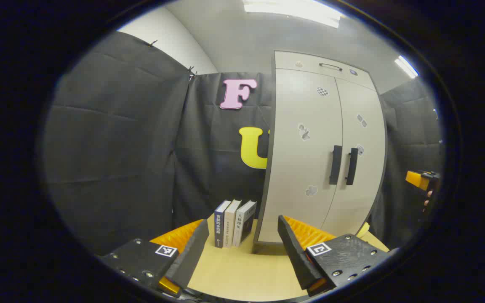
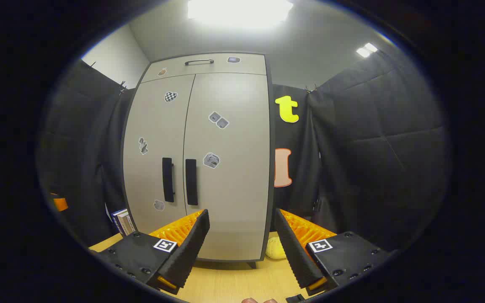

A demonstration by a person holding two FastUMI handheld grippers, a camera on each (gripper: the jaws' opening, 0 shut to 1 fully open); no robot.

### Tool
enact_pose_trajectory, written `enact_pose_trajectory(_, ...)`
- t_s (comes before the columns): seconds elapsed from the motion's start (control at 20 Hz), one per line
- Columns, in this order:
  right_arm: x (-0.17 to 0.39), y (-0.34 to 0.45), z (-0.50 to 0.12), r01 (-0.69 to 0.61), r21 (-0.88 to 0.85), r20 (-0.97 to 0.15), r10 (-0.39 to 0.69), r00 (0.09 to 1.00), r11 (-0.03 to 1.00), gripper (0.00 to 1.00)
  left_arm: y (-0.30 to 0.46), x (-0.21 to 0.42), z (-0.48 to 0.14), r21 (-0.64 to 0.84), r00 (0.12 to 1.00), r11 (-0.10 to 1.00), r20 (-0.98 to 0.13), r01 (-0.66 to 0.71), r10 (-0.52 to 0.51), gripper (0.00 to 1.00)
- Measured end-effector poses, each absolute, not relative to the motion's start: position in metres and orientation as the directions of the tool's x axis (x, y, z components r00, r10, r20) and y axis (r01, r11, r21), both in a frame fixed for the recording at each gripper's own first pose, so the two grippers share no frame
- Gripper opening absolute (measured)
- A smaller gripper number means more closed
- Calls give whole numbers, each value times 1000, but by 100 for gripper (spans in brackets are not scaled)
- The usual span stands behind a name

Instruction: Open the right door of the double-door shoe cabinet with the right hand, and open the left door with the left hand.

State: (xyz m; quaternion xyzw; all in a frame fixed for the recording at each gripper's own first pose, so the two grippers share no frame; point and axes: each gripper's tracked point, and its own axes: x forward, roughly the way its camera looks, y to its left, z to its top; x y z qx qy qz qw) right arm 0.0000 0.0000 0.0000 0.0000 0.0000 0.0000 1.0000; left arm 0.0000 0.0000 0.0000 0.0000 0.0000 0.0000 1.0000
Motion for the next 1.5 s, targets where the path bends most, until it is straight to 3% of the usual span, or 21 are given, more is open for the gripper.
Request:
enact_pose_trajectory(0.85, -18, -9, -7, 6, 9, -28, -6, 1000, 1000, 98, -14, -1, -2, 43, 999, 999, -4, 32, -32, 95)
enact_pose_trajectory(1.5, 33, 37, 39, -104, 52, -10, 104, 994, 993, 96, -18, -7, -35, 22, 998, 999, -54, 42, -41, 95)
